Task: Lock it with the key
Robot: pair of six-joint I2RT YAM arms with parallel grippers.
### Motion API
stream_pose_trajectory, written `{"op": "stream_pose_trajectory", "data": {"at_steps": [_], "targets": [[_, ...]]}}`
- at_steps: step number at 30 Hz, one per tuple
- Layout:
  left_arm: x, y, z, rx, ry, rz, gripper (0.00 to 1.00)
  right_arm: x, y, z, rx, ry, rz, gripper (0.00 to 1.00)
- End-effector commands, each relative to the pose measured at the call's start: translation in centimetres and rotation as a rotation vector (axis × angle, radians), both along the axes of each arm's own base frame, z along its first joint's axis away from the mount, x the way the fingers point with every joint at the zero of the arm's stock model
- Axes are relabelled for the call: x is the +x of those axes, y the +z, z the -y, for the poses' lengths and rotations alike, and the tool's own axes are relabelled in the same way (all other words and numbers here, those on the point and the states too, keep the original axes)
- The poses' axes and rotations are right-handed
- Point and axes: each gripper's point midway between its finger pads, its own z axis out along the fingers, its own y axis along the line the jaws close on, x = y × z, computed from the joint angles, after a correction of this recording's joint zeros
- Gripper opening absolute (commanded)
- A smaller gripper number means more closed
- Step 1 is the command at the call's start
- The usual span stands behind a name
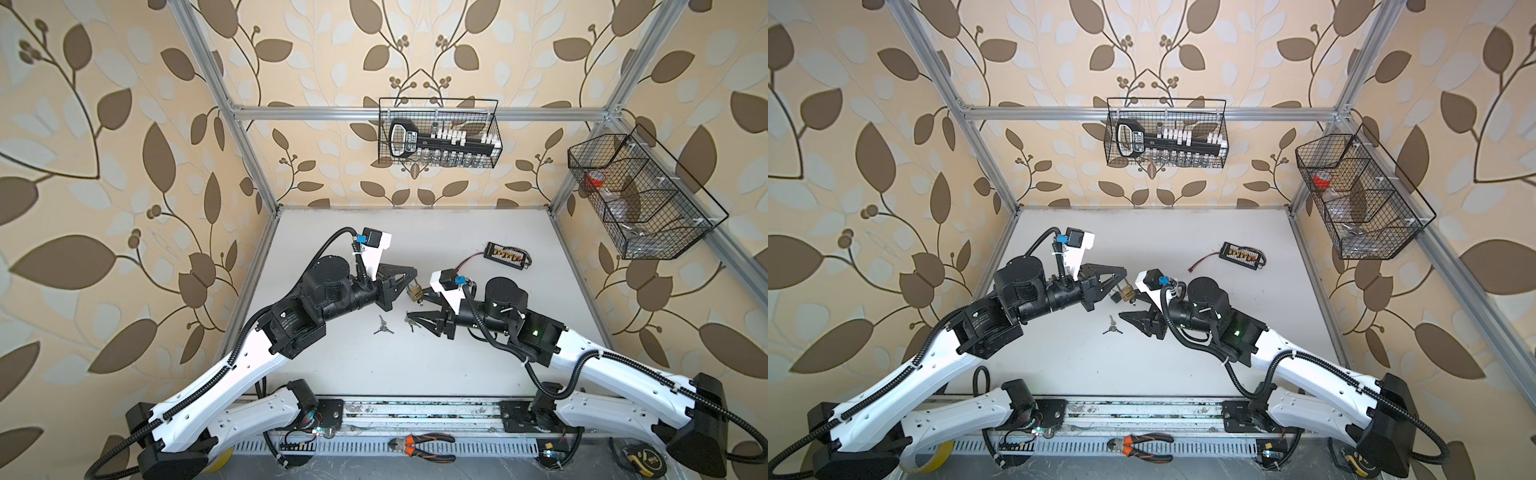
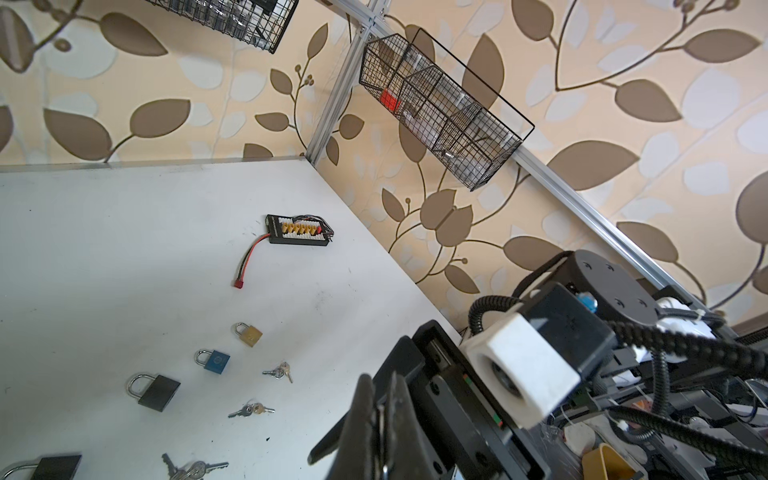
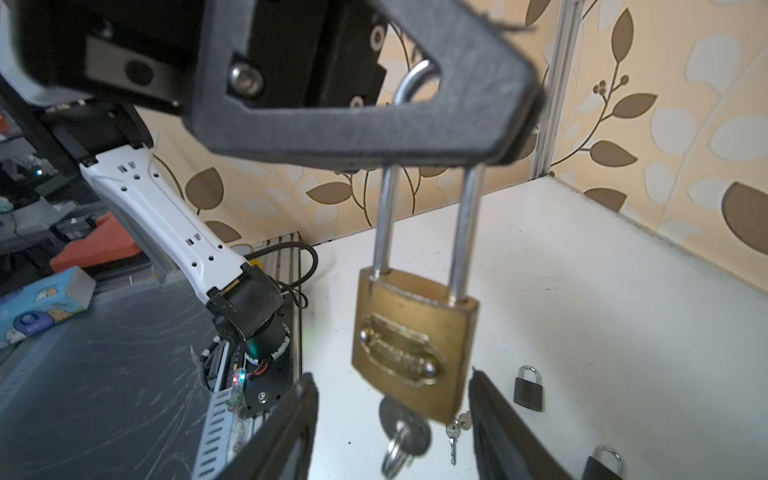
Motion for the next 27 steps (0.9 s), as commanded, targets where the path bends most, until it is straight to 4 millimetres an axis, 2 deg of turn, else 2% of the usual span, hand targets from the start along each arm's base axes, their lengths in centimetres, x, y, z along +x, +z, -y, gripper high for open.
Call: {"op": "stream_pose_trajectory", "data": {"at_steps": [1,8,13,17,22,27], "targets": [[-0.2,3.6,-1.5,-0.061,0.048,0.078,0.00,0.6,2.1,0.0,0.039,-0.041,0.045,0.52],[0.1,3.9,-2.7,-0.074,0.108,0.091,0.00,1.6,1.1,0.6,0.021,-0.118,0.011,0.36],[0.1,3.8,-2.5,-0.074,0.100,0.084,0.00,1.6,1.8,0.5,0.043,-0.114,0.013,0.28],[0.2,3.7,-2.2,-0.073,0.095,0.079,0.00,1.1,2.4,-0.2,0.053,-0.069,0.023,0.29],[0.3,3.6,-2.4,-0.069,0.103,0.078,0.00,0.1,2.5,-0.8,0.055,-0.011,0.043,0.35],[0.3,3.6,-2.4,-0.069,0.107,0.078,0.00,0.1,2.6,-0.9,0.061,-0.014,0.047,0.31]]}}
